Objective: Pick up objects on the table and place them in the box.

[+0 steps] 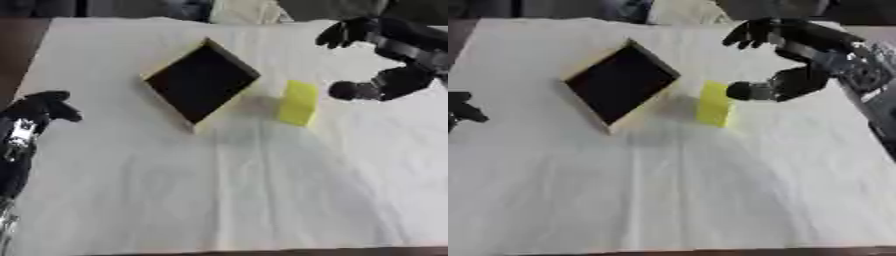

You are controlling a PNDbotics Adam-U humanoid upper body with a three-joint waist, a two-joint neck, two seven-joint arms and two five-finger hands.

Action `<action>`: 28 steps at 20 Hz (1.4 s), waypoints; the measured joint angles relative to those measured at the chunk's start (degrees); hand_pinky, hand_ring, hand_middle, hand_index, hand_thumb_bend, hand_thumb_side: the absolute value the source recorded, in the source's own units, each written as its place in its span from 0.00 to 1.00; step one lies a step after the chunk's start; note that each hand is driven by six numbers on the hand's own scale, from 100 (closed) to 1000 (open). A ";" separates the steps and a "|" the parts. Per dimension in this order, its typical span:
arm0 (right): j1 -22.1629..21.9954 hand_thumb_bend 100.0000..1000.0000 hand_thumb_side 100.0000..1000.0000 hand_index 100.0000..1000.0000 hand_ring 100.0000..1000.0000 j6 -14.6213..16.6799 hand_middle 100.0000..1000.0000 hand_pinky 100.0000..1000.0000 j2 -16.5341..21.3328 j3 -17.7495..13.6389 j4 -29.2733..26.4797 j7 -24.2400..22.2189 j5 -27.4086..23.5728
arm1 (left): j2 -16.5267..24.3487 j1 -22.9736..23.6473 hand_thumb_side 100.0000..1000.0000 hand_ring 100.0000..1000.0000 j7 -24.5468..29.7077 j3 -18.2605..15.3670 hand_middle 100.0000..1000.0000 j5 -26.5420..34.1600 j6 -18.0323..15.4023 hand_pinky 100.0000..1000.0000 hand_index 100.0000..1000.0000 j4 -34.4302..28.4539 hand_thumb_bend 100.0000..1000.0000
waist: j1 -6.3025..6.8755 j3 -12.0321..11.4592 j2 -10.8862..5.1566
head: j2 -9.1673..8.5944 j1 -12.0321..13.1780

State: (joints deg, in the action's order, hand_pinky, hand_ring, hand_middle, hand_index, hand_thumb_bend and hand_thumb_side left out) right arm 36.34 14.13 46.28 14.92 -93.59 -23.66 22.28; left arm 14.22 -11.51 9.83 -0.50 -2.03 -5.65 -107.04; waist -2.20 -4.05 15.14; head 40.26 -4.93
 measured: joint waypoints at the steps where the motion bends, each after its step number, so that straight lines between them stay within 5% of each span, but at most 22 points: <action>1: 0.01 0.56 0.94 0.90 0.79 0.15 0.85 0.76 -0.15 0.17 0.23 -0.17 0.31 | 0.00 0.00 0.87 0.58 0.03 0.01 0.50 0.01 0.01 0.83 0.74 0.00 0.08 | 0.00 0.00 0.00 | 0.00 0.00; 28: 3.00 0.55 0.98 0.91 0.79 2.47 0.85 0.76 -5.48 2.37 9.90 -1.95 10.09 | 0.00 -0.01 0.87 0.57 0.88 0.31 0.50 0.01 0.10 0.83 0.74 0.30 0.08 | -0.17 -0.61 0.01 | 0.03 -0.32</action>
State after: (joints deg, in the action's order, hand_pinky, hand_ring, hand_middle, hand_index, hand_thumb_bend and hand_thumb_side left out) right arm 39.34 16.60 40.80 17.29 -83.69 -25.62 32.37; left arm 14.21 -11.52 10.71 -0.20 -2.02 -5.55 -106.74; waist -2.36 -4.67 15.15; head 40.29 -5.25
